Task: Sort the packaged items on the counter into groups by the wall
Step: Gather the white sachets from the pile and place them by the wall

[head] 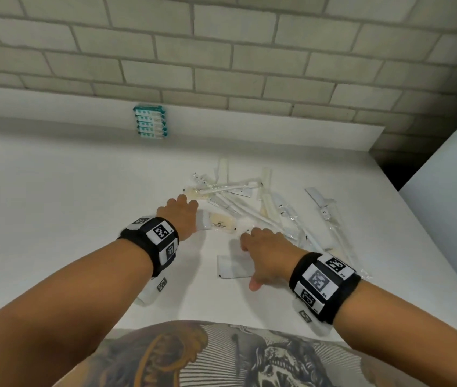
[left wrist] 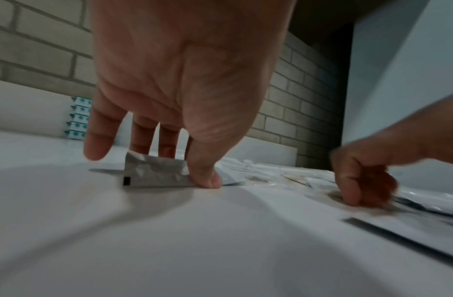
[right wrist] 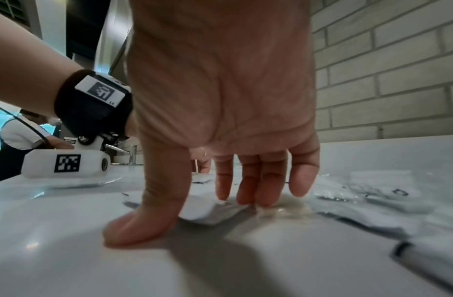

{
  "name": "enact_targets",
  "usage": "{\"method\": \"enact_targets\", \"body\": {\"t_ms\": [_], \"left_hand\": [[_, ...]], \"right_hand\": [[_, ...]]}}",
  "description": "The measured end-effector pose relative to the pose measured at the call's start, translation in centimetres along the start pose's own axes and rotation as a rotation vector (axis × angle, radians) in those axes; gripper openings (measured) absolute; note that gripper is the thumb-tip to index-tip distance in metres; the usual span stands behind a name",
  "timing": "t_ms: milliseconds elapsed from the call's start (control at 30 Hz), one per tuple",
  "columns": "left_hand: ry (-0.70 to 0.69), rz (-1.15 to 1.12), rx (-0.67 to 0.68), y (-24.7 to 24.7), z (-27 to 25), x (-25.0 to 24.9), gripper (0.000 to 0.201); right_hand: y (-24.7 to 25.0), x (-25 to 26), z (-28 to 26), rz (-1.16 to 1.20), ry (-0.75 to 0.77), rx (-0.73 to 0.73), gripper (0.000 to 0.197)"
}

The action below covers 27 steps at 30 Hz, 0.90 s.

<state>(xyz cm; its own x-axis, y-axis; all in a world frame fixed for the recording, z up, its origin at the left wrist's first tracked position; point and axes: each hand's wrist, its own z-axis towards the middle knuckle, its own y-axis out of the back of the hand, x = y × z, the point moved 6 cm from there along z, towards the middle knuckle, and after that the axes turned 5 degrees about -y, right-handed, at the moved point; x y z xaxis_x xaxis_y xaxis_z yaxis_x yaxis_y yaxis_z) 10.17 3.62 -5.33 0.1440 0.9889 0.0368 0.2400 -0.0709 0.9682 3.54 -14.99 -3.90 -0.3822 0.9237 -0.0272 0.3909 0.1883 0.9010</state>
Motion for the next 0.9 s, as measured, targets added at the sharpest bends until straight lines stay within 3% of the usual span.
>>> {"method": "enact_targets", "body": {"t_ms": [167, 333, 500, 633, 700, 767, 900], "left_hand": [[0.046, 0.008, 0.023, 0.5, 0.5, -0.5, 0.044], [0.03, 0.081, 0.017, 0.4, 0.6, -1.0, 0.03], [0.003, 0.121, 0.015, 0.4, 0.4, -1.0, 0.031], [-0.139, 0.271, -0.03, 1.5, 1.1, -2.0, 0.04], [-0.24, 0.248, -0.029, 1.8, 1.7, -2.3, 0.047], [-0.323, 0.204, 0.001, 1.9, 2.4, -2.4, 0.051], [-0.358, 0.198, 0.042, 2.1, 3.9, -2.7, 0.056]], "right_hand": [[-0.7, -1.2, -0.7, 0.051, -0.017, 0.065, 0.071], [-0.2, -2.0, -1.5, 0.065, 0.039, -0.047, 0.033], [1.7, -7.5, -0.1, 0.341, -0.169, -0.098, 0.039], [2.3, -11.5, 1.0, 0.36, -0.278, -0.038, 0.039], [2.5, -12.4, 1.4, 0.351, -0.282, -0.007, 0.028], [2.9, -12.8, 1.8, 0.33, -0.291, 0.025, 0.03], [3.4, -12.0, 2.5, 0.299, -0.292, 0.088, 0.033]]}}
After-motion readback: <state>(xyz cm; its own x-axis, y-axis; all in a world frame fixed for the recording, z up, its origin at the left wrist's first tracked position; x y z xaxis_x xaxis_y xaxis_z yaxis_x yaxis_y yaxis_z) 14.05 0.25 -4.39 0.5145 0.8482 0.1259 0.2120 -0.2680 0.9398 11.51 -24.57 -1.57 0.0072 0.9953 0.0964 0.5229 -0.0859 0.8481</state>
